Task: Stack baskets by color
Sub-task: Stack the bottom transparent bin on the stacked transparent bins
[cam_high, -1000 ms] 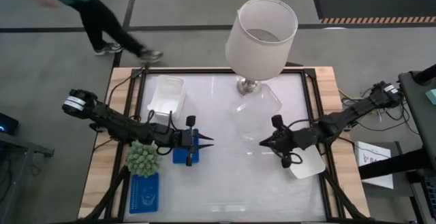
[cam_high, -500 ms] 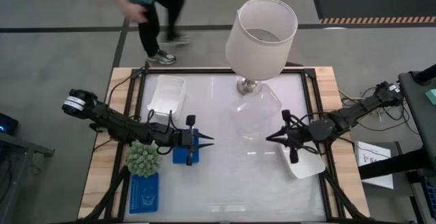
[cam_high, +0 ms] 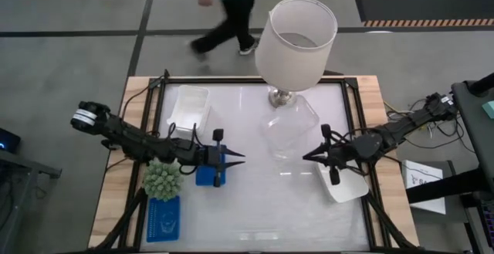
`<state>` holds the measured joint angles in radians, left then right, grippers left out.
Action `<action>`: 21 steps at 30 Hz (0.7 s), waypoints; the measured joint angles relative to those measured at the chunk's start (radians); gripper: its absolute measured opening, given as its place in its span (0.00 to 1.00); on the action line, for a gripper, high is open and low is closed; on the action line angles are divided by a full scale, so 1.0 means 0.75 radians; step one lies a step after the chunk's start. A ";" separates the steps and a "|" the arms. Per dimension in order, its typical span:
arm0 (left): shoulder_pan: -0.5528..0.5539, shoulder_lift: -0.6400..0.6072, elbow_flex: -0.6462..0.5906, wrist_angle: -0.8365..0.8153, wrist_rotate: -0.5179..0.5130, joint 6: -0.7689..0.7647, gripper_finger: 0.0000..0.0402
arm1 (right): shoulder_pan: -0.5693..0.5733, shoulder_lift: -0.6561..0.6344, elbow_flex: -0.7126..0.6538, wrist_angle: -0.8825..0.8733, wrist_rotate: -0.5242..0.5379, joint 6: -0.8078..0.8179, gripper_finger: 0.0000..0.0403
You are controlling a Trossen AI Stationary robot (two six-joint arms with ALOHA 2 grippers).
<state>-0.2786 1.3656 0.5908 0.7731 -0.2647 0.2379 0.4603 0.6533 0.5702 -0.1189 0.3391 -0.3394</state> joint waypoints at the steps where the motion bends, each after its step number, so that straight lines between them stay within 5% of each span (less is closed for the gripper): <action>1: 0.002 0.001 0.022 -0.034 0.004 0.017 0.16 | 0.000 -0.019 -0.010 0.001 -0.020 -0.003 0.02; 12: 0.109 0.009 0.417 -0.839 0.157 0.077 0.16 | 0.001 -0.228 -0.120 0.079 -0.223 -0.040 0.02; 21: 0.219 0.051 0.509 -0.912 0.309 0.147 0.16 | 0.001 -0.353 -0.189 0.106 -0.243 -0.107 0.02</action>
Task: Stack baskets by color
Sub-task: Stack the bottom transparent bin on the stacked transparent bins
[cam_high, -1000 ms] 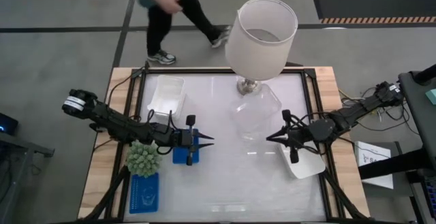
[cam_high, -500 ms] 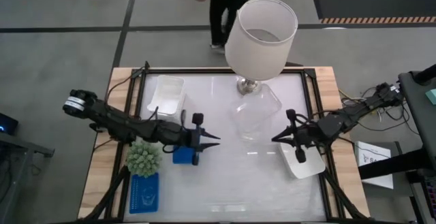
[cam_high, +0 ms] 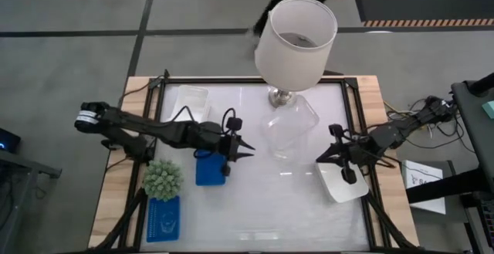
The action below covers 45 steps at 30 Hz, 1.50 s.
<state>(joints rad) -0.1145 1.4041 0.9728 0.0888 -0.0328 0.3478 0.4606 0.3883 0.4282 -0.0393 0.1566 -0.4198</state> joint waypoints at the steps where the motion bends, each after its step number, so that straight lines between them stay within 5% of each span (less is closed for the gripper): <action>1: 0.008 0.016 0.008 -0.001 0.002 0.000 0.16 | 0.000 -0.017 -0.013 0.008 0.000 -0.004 0.02; 9: 0.057 0.186 0.125 -0.031 0.095 0.086 0.19 | -0.001 -0.161 -0.090 0.041 0.000 -0.010 0.02; 24: 0.180 0.384 0.336 -0.133 0.101 0.425 0.48 | -0.001 -0.274 -0.123 0.055 0.000 -0.006 0.02; 33: 0.297 0.385 0.326 -0.194 0.170 0.459 0.47 | -0.001 -0.273 -0.122 0.052 0.000 -0.031 0.02; 45: 0.314 0.407 0.303 -0.145 0.200 0.457 0.29 | -0.001 -0.273 -0.121 0.054 0.001 -0.051 0.02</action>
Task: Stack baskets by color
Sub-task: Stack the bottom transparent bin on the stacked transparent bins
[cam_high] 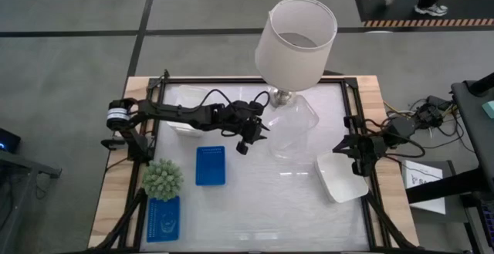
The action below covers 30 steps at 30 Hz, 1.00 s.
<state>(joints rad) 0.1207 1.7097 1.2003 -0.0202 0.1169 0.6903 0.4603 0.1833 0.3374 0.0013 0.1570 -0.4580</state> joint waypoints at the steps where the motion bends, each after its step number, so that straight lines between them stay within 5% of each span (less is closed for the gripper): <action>1: 0.000 0.010 -0.001 0.014 0.000 0.000 0.28 | 0.000 0.000 0.001 0.000 0.000 0.000 0.02; 16: 0.003 0.053 0.004 0.052 0.001 0.008 0.02 | -0.001 0.001 0.001 0.001 0.001 -0.024 0.02; 30: -0.123 0.030 0.128 0.178 -0.002 -0.207 0.00 | -0.001 0.001 0.001 0.006 0.002 -0.034 0.02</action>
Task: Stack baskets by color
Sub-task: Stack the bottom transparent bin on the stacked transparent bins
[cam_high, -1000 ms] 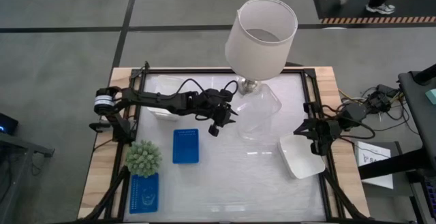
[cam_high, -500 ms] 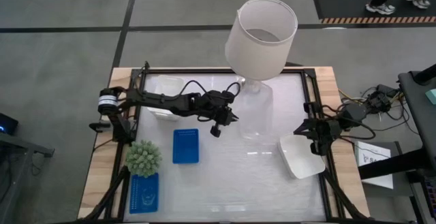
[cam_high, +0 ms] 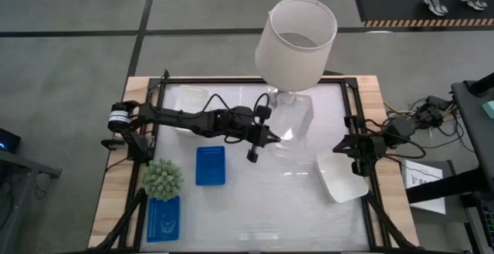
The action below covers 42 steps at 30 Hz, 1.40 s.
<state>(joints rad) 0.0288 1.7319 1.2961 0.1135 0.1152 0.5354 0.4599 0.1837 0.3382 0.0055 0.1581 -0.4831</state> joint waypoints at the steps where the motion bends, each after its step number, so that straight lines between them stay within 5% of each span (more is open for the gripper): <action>1: -0.010 0.002 0.000 0.014 0.001 -0.027 0.00 | 0.000 0.000 0.000 0.000 0.000 0.000 0.02; 18: -0.049 0.152 0.011 0.231 -0.238 -0.184 0.00 | 0.000 -0.001 0.002 0.010 0.001 0.017 0.02; 42: -0.047 0.153 -0.079 0.304 -0.233 -0.188 0.00 | 0.000 -0.001 0.001 0.011 0.000 0.025 0.02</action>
<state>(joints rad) -0.0063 1.8465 1.2369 0.3412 -0.0593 0.3946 0.4599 0.1833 0.3389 0.0135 0.1581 -0.4641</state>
